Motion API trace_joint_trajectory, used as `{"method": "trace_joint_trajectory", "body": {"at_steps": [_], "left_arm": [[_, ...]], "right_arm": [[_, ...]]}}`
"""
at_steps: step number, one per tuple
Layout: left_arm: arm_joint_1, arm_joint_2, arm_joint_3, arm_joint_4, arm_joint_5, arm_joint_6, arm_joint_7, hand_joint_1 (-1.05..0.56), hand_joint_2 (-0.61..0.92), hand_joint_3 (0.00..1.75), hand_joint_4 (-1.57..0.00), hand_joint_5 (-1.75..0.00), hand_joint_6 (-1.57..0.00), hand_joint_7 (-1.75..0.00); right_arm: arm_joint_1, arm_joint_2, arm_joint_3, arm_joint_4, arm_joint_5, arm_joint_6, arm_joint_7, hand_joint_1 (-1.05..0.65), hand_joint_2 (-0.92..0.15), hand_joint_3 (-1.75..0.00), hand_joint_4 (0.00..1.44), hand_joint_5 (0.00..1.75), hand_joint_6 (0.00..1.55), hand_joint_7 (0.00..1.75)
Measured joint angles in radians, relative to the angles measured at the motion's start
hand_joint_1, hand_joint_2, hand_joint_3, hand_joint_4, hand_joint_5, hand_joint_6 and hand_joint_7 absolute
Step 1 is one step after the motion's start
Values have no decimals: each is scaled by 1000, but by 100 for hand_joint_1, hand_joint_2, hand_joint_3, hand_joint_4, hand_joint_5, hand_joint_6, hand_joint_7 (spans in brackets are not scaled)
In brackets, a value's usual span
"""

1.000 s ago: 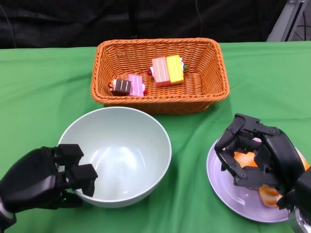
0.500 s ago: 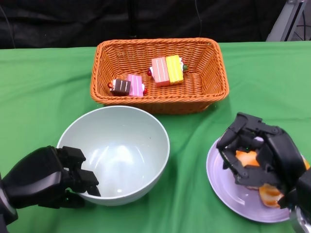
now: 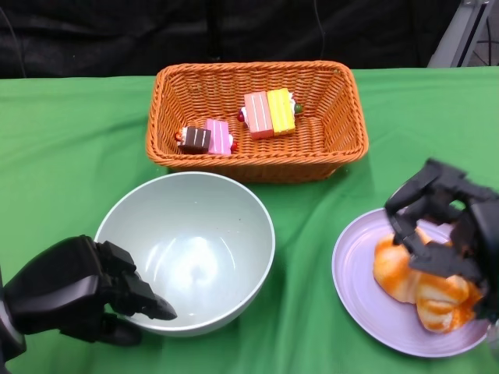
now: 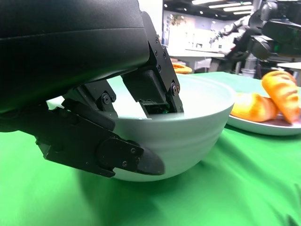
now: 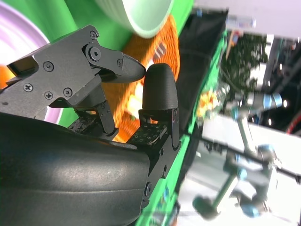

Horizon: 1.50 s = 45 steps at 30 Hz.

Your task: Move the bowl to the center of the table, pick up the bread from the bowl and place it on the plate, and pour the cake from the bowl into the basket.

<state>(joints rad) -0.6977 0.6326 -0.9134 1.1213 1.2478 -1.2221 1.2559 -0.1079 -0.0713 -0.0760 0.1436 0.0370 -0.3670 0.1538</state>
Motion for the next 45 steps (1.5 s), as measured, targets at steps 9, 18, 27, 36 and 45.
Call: {"method": "trace_joint_trajectory", "body": {"at_steps": [9,18,27,36,45], "left_arm": [[-20,4,26,14,-53,-110,-46,-94,92,46,-85,-14,-73,0],[-20,9,140,102,-296,-290,-390,-101,92,46,-65,0,-55,0],[48,-3,213,202,-813,-383,-825,-102,92,48,-62,-2,-55,-1],[178,-72,321,-34,-1518,-152,-1370,-84,92,36,-84,-8,-66,-3],[256,-283,822,-170,-1902,240,-1696,-13,92,26,-71,-116,-101,-26]], "right_arm": [[-12,-6,-23,-2,9,-1,-12,-10,-57,-92,72,158,69,127],[-33,-6,-35,46,16,-55,-19,-11,-54,-98,74,155,72,122],[-48,-5,-58,73,17,-73,-78,-12,-54,-98,75,151,73,119],[-48,-1,-62,73,-5,-59,-124,-14,-69,-70,73,148,67,121],[-49,5,-94,63,-2,-13,-184,-10,-77,-60,67,156,63,123]]}}
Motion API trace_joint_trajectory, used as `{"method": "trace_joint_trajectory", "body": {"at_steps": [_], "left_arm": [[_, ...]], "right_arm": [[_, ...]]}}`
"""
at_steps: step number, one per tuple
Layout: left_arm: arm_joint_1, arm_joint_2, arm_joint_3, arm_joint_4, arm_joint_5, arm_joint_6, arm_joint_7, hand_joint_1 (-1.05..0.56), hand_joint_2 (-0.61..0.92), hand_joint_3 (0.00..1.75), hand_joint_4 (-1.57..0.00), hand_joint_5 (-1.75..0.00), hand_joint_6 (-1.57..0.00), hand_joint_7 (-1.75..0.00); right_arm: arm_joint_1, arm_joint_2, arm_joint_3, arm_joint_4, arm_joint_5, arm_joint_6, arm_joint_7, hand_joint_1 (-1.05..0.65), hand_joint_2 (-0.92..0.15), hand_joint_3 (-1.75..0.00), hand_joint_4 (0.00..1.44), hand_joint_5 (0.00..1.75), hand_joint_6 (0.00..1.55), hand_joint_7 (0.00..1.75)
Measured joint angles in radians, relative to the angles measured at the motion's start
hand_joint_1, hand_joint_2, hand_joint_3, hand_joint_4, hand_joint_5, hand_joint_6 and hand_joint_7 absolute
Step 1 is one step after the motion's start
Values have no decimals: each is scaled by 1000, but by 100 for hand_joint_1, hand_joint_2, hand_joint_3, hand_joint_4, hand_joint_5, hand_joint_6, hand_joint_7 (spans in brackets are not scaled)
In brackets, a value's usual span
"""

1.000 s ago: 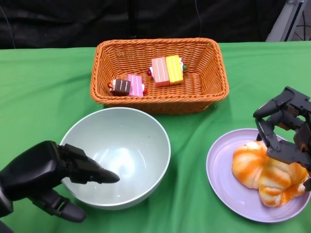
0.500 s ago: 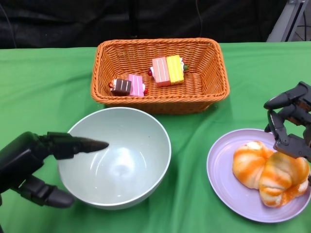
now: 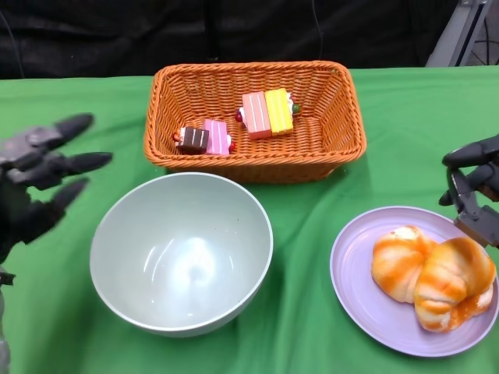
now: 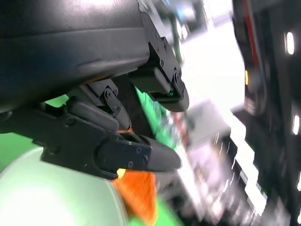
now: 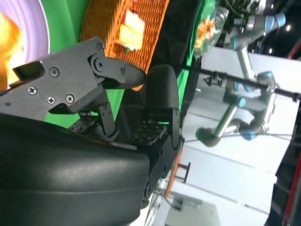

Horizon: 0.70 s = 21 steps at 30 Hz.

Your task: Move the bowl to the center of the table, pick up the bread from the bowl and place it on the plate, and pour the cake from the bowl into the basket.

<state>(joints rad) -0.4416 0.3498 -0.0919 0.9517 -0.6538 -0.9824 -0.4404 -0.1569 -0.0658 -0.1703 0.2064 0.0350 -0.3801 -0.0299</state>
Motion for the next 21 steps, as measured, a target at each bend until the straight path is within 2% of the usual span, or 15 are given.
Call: {"method": "trace_joint_trajectory", "body": {"at_steps": [2,4,7,12,21], "left_arm": [[4,-30,57,0,30,25,-5,-10,92,32,-68,-130,-103,-36],[6,-50,100,0,80,32,-6,-4,92,43,-64,-149,-85,-89],[6,-70,160,4,141,49,1,1,92,53,-64,-163,-72,-117],[6,-86,231,13,208,91,3,0,92,56,-65,-173,-65,-132],[-8,-91,313,82,303,163,32,-3,86,68,-70,-175,-59,-143]], "right_arm": [[0,-2,-4,0,0,0,0,-10,-77,-59,66,158,63,124],[-3,-8,-7,10,-3,-5,0,-10,-77,-58,68,160,63,126],[-5,-26,-18,25,-4,-17,1,-10,-77,-59,68,162,63,127],[-5,-40,-23,34,-4,-20,1,-10,-77,-60,69,163,64,128],[-12,-42,-24,58,-5,-32,-10,-11,-77,-60,67,165,64,129]]}}
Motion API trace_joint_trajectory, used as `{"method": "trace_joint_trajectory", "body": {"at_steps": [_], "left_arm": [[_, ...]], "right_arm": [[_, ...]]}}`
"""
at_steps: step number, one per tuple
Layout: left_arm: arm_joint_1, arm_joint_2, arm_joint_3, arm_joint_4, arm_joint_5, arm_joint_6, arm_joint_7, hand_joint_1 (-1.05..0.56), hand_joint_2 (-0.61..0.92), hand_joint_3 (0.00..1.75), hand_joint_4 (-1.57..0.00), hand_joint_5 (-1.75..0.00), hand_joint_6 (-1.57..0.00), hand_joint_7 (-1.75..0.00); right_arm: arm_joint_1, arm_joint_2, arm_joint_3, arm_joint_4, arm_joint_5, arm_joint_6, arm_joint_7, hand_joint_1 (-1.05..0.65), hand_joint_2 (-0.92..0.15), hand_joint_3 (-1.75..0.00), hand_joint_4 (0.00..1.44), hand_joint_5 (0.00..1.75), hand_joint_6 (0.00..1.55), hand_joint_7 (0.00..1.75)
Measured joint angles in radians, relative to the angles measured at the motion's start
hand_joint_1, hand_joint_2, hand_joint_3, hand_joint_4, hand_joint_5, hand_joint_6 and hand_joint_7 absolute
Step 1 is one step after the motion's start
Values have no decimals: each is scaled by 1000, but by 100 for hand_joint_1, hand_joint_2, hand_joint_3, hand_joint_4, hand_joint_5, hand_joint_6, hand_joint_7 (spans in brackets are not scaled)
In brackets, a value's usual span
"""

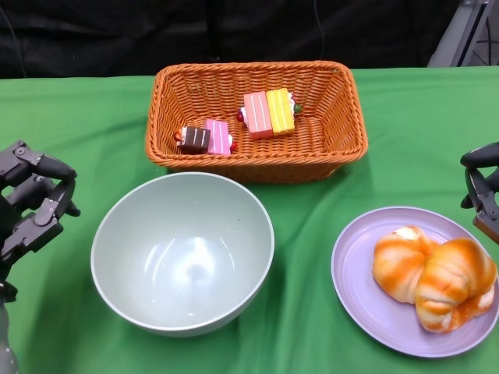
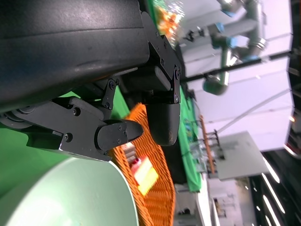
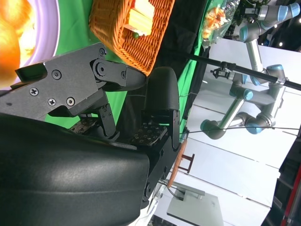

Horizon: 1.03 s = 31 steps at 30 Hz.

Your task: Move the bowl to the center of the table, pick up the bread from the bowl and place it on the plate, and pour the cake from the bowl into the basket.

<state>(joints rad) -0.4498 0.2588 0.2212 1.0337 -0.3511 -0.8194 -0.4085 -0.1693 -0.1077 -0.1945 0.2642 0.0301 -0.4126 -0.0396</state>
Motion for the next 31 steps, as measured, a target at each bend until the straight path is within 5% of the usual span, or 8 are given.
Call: {"method": "trace_joint_trajectory", "body": {"at_steps": [31], "left_arm": [[-45,0,128,72,75,25,81,-14,77,78,-71,-175,-56,-151]], "right_arm": [[-12,3,6,23,-27,-26,-11,-12,-75,-59,72,163,66,127]]}}
